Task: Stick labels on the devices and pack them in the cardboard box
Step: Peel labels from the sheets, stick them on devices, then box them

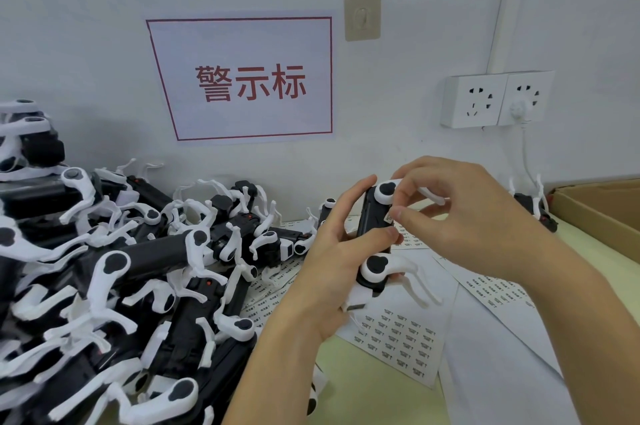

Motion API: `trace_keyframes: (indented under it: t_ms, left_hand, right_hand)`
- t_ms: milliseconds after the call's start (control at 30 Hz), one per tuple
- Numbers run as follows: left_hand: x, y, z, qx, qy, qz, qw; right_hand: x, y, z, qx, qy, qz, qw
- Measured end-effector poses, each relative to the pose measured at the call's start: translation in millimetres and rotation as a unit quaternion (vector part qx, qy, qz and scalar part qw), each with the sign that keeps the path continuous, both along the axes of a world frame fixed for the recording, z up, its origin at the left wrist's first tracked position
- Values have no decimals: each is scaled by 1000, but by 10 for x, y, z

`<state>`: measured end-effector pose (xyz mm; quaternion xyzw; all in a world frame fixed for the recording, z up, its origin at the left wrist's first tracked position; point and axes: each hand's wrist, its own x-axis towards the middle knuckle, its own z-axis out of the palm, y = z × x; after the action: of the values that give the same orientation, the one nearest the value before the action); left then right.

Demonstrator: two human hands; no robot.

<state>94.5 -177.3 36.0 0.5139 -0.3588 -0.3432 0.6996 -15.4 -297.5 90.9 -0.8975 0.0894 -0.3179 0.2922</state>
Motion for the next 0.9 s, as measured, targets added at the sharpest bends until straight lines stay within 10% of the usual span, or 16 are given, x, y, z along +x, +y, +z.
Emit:
trace_keyframes:
  t_ms: [900]
  left_hand:
    - [24,31,17,-6,-29,11,999]
  right_hand:
    - [5,37,11,-12,-15,5,1000]
